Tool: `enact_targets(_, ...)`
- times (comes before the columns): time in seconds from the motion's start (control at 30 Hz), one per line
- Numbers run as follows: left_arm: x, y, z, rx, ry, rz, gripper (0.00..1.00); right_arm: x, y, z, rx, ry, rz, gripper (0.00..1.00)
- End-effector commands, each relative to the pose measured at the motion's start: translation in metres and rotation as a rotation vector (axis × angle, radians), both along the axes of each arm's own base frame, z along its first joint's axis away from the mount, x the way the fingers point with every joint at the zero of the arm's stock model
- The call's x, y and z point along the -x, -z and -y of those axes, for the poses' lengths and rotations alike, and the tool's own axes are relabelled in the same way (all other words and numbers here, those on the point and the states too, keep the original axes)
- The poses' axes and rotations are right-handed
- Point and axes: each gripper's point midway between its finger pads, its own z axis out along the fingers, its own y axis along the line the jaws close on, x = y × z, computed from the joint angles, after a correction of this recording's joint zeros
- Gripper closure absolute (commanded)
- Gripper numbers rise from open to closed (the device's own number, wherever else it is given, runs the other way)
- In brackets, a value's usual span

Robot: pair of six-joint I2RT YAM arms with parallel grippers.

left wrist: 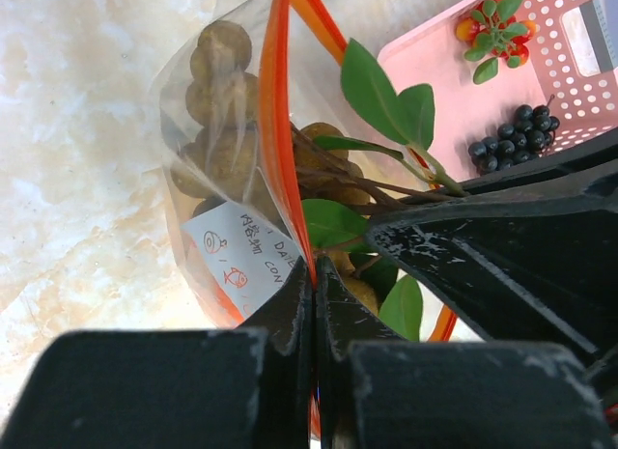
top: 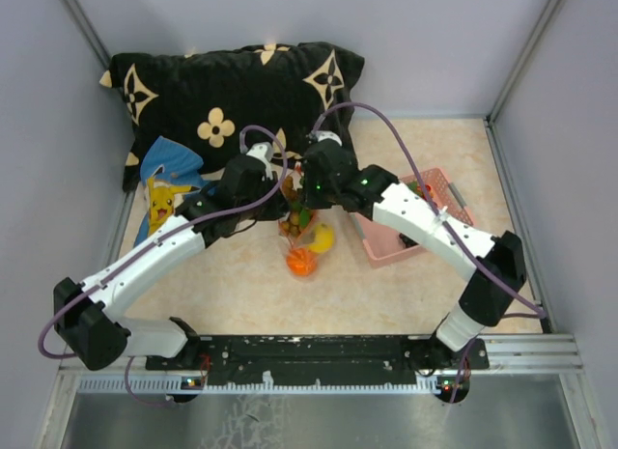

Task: Place the food in the zip-top bag and seal the zipper
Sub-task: Place the fake fruit in the zipper food storage bag.

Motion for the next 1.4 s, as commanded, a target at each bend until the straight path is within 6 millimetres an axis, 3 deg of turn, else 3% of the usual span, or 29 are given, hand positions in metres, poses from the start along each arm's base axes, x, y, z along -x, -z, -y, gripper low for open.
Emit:
enact_targets(0.0, 0.004, -0.019, 0.002, 0.048, 0.018, 0.049, 1.0, -0.011, -0.013, -0.007, 0.107, 0.02, 0.116, 1.0)
enact_targets(0.1, 0.003, -0.024, -0.002, 0.044, 0.007, 0.073, 1.0, -0.011, 0.012, -0.011, 0.213, 0.005, 0.072, 1.0)
enact_targets(0.17, 0.002, -0.028, -0.01, 0.032, -0.021, 0.098, 1.0, -0.01, 0.014, -0.007, 0.254, 0.013, 0.073, 1.0)
enact_targets(0.27, 0.002, -0.029, -0.02, 0.018, -0.057, 0.116, 1.0, -0.013, -0.008, 0.001, 0.232, 0.026, 0.158, 1.0)
enact_targets(0.37, 0.004, -0.022, -0.026, 0.006, -0.075, 0.094, 1.0, -0.013, -0.042, 0.006, 0.185, 0.011, 0.247, 1.0)
enact_targets(0.5, 0.006, -0.021, -0.023, 0.016, -0.062, 0.085, 1.0, -0.011, -0.057, -0.002, 0.164, -0.05, 0.268, 1.0)
enact_targets(0.73, 0.002, -0.03, -0.023, 0.017, -0.068, 0.111, 1.0, 0.0, -0.018, -0.021, 0.147, -0.113, 0.167, 1.0)
enact_targets(0.8, 0.001, -0.026, -0.026, 0.006, -0.08, 0.112, 1.0, 0.002, -0.001, -0.028, 0.157, -0.139, 0.124, 0.95)
enact_targets(0.87, 0.0, -0.022, -0.026, -0.001, -0.081, 0.107, 1.0, 0.006, 0.0, -0.034, 0.146, -0.174, 0.104, 0.9)
enact_targets(0.93, -0.001, -0.017, -0.027, -0.008, -0.084, 0.103, 1.0, 0.01, -0.009, -0.039, 0.118, -0.208, 0.106, 0.84)
enact_targets(1.1, -0.003, -0.014, -0.033, -0.027, -0.106, 0.114, 1.0, 0.015, -0.05, -0.036, 0.073, -0.243, 0.162, 0.54)
enact_targets(1.23, -0.003, -0.015, -0.037, -0.029, -0.112, 0.122, 1.0, 0.017, -0.089, -0.013, 0.053, -0.238, 0.229, 0.51)
enact_targets(1.37, -0.001, -0.015, -0.04, -0.027, -0.113, 0.122, 1.0, 0.011, -0.099, 0.015, 0.063, -0.196, 0.245, 0.52)
